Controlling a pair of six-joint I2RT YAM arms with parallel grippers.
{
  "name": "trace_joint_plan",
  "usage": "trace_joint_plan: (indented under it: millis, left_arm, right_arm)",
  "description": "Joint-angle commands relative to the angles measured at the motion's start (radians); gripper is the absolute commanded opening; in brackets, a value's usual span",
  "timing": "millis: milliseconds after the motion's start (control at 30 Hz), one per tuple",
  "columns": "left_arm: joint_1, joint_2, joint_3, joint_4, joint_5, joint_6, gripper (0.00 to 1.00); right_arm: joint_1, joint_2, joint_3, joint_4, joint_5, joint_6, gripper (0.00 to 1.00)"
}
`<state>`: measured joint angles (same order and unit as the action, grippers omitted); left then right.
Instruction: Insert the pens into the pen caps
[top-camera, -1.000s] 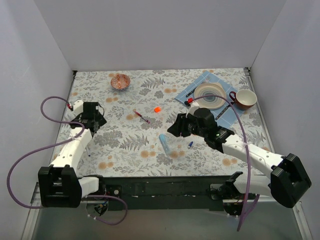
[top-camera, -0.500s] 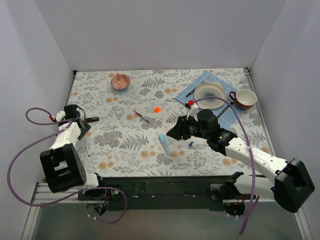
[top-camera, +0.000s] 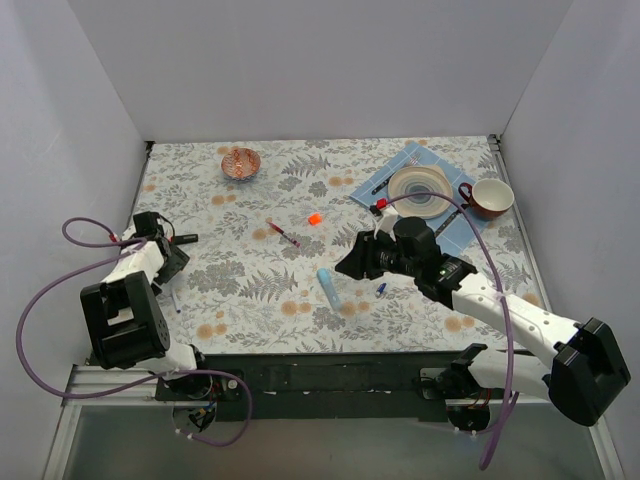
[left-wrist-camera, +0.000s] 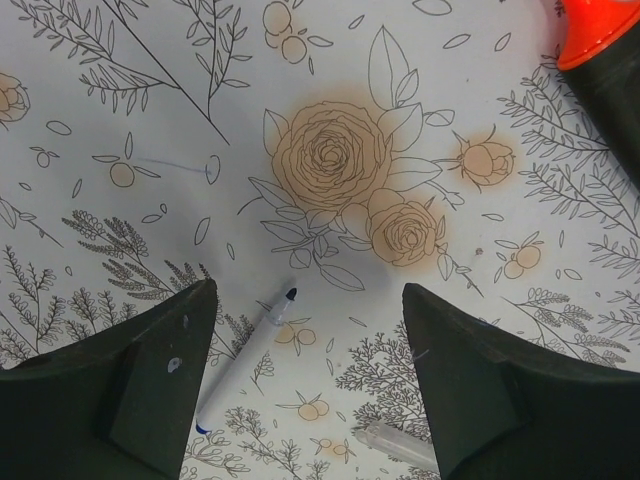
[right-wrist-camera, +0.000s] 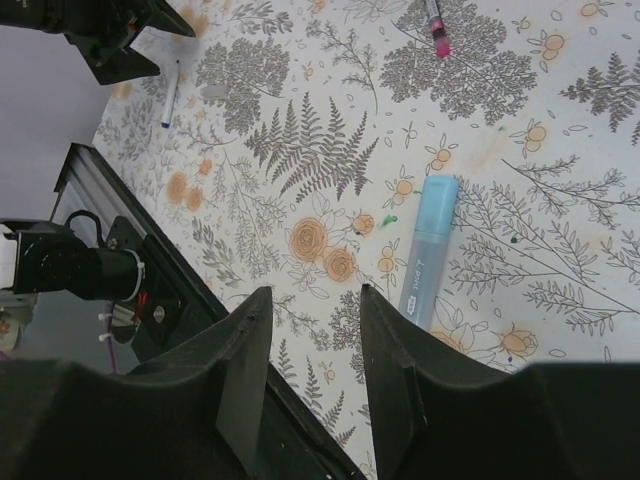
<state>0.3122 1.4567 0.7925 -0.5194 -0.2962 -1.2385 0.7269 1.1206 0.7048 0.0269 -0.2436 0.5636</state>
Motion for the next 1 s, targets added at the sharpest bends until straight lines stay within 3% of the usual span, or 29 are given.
trace_joint_plan:
  millis: [0,167,333,967]
  left_arm:
    - [0.005,-0.005,0.013,-0.007,0.0,-0.032,0.73]
    - [0.005,0.031,0.011,0.016,0.064,-0.061,0.72]
    - [0.005,0.106,0.036,-0.025,0.077,-0.062,0.62]
    - [0.005,-0.009,-0.013,-0.079,0.034,-0.114,0.51]
  right_arm:
    - [-0.001,-0.033,0.071,-0.07,0.059,-0.024,0.47]
    - [0.005,-0.035,0.102,-0.119,0.084,-0.001,0.46]
    - [0.016,-0.001,0.136,-0.151,0.099,0.024,0.45]
    - [0.039,-0.062,0.133,-0.139,0.112,0.027,0.44]
